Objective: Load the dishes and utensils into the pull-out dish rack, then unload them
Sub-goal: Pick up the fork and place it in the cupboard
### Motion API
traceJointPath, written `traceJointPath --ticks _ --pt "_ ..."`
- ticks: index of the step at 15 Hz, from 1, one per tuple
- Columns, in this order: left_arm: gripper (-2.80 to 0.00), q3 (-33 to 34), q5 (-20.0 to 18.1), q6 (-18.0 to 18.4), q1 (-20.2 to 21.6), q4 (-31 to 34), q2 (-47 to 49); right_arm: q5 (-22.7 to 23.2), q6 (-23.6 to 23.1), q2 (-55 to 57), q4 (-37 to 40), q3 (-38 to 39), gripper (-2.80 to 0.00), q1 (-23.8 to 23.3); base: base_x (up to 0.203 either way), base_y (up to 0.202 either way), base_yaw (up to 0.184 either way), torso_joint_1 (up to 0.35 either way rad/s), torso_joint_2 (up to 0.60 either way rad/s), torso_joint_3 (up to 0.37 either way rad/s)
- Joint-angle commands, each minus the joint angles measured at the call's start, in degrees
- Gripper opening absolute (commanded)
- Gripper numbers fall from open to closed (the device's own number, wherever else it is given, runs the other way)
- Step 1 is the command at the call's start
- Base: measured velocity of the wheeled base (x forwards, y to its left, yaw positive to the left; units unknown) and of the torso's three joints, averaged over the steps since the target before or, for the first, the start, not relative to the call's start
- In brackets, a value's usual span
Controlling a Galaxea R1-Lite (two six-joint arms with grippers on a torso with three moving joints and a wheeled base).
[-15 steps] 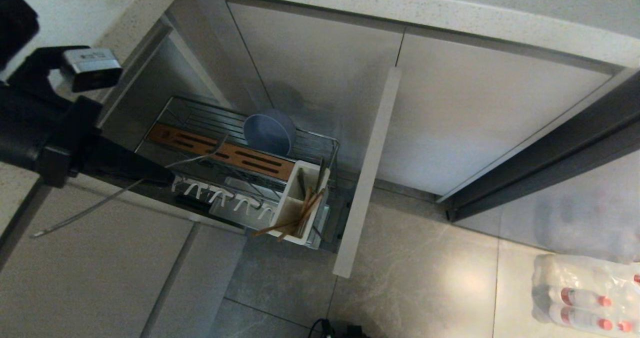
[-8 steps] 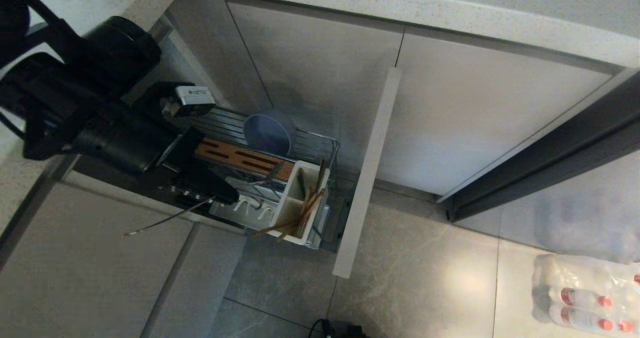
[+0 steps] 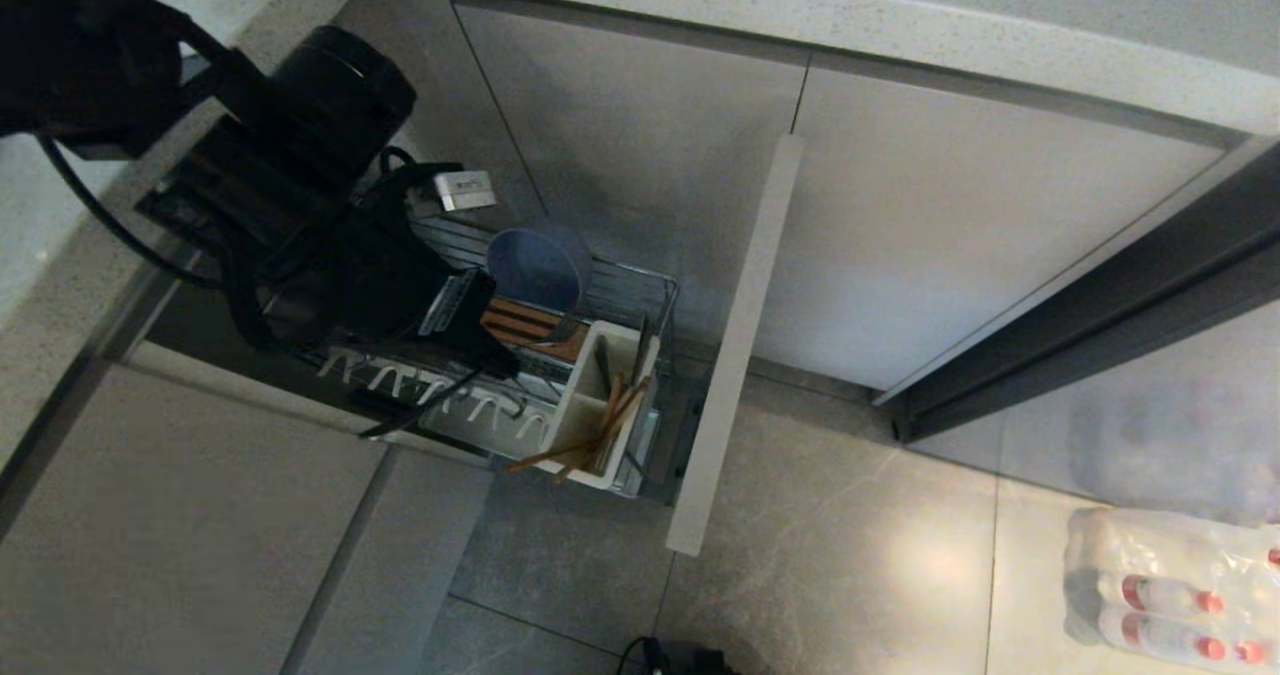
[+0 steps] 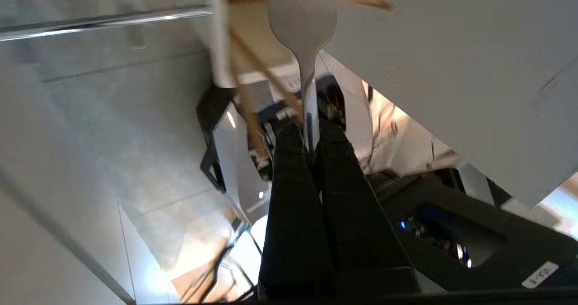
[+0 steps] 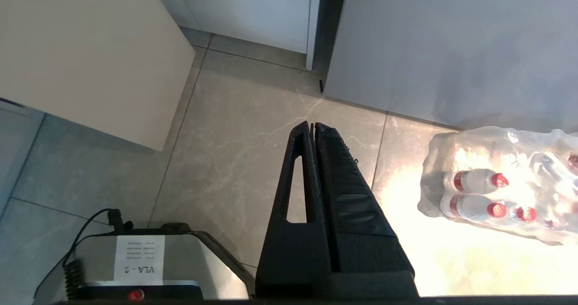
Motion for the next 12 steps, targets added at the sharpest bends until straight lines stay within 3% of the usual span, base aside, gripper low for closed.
traceJointPath --ticks 1,4,8,12 --pt "-2.80 -0.01 -0.12 -0.13 -1.72 0.11 2.16 0.00 0.00 0.05 -0.01 0.00 -2.80 0.00 0.000 0.000 0.000 0.000 0.00 0.000" --pt "-2.80 -0.10 1.10 -1.49 -4.28 -1.20 4.59 0.00 -0.02 0.09 -0.01 0.00 -2.80 0.00 0.000 0.000 0.000 0.000 0.00 0.000" --pt "-2.80 -0.10 7.81 -2.79 -5.07 -2.37 8.39 0.00 -0.02 0.09 -0.01 0.00 -2.80 0.00 0.000 0.000 0.000 0.000 0.00 0.000" --pt "-2.80 -0.19 10.13 -4.42 -5.08 -5.38 10.87 0.00 -0.02 0.06 -0.01 0.00 -2.80 0.00 0.000 0.000 0.000 0.000 0.00 0.000"
